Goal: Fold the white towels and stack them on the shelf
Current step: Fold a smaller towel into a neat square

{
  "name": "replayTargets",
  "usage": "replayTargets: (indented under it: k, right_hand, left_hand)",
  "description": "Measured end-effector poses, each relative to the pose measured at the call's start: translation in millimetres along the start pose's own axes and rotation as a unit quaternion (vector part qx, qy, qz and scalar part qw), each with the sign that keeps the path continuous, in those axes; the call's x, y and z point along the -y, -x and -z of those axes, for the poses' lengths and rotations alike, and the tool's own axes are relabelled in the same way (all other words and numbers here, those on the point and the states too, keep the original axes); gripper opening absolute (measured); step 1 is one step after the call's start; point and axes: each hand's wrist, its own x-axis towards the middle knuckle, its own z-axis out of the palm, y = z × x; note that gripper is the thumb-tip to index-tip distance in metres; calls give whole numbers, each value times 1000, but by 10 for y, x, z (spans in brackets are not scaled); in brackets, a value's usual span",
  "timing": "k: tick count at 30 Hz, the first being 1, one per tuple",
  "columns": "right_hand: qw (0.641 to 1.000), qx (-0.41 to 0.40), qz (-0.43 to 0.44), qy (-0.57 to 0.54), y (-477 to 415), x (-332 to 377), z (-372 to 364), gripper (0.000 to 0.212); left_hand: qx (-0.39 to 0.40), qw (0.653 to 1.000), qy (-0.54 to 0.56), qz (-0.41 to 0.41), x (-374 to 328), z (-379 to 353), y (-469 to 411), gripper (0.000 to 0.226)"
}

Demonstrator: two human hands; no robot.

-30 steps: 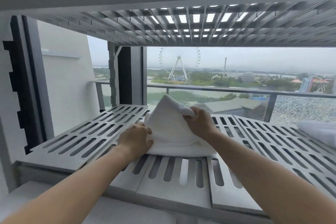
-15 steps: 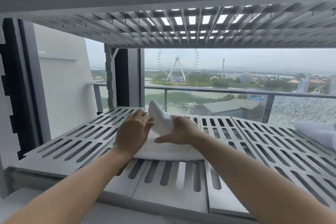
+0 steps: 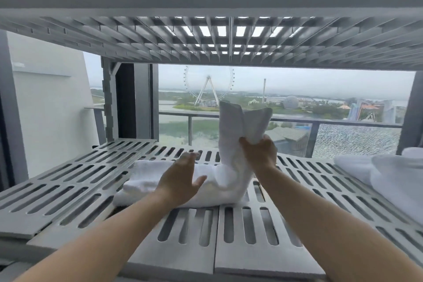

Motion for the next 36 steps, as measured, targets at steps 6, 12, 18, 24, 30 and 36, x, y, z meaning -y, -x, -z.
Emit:
replayTargets:
  k: [6,12,18,24,30,36]
  right_hand:
    - [998,23,-40,47,-137,-463,518,32]
    - [982,85,-159,45,-179,-957,1059,37]
    - [953,235,-190,-14,-138,-916,1298,33]
    - [947,241,136,161,-38,-694,1120,19]
    - [823,276,345,357,-259,-786,670,36]
    - [791,-25,470,391,-367,-735,663,30]
  left_hand:
    - [101,994,-19,-38,-569,-317,-225,57]
    - [190,979,-41,-55,-712,-453,-356,43]
    - [144,988,-11,-55,-570,-440,-282,38]
    - [52,998,-36,0,-382,-397,-184,41]
    - [31,990,-126,61,-138,-243,-91,31]
    - [-51,965,-254,-31,-14,83,-71,25]
